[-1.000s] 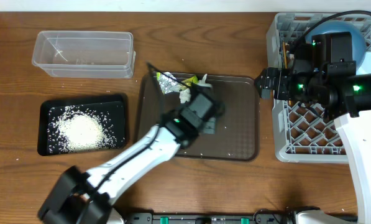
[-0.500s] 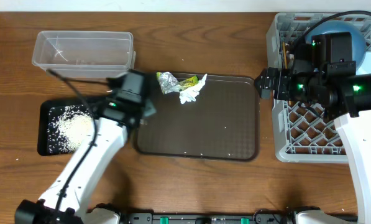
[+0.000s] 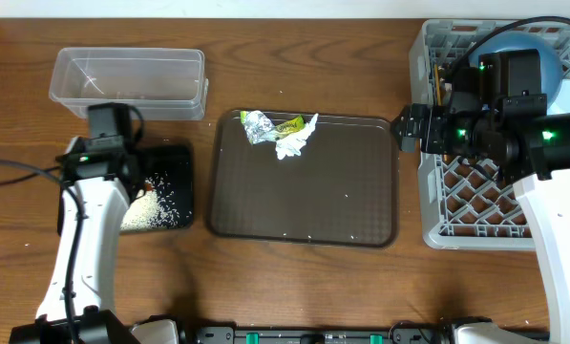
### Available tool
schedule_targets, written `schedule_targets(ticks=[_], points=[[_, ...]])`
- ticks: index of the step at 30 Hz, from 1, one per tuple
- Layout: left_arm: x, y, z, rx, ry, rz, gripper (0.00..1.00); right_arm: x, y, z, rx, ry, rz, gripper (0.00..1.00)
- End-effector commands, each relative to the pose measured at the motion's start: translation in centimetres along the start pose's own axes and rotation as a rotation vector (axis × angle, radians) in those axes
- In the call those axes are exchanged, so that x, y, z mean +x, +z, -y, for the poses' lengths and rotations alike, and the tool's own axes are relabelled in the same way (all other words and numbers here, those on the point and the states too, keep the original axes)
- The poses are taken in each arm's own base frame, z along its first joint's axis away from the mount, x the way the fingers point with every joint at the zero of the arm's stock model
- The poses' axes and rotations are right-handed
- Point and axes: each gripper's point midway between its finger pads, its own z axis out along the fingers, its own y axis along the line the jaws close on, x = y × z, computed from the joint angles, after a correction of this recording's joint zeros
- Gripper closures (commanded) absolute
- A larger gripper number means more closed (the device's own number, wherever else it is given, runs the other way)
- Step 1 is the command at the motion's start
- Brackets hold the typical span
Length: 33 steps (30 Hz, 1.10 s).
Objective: Sort waste into correct bins and load items into the dishwasher rack
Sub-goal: 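Lower the carrot onto the rice and open the left gripper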
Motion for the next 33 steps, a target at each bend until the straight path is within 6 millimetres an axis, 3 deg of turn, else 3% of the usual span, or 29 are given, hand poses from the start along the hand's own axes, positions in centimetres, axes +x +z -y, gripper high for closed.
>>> schedule_targets(ticks=[1,9,20,33], points=[[-0.8,1.0,-1.9,-0.047,-0.141,0.016,0.76,0.0,-0.5,-0.3,-0.001,-0.009,0.014,0.01],[-1.5,4.4,-4.1,-0.095,-0.224,0.021,0.75,0.0,-0.5,-0.3,-0.001,-0.009,0.014,0.01],[-1.0,7.3,-3.8,-0.122,-0.222,0.004,0.73,0.0,-0.5,-0.3,-0.001,-0.009,0.014,0.01],[-0.7,8.0,-3.3,-0.108,-0.223,-0.018,0.65,0.0,-0.5,-0.3,-0.001,-0.009,0.014,0.01]])
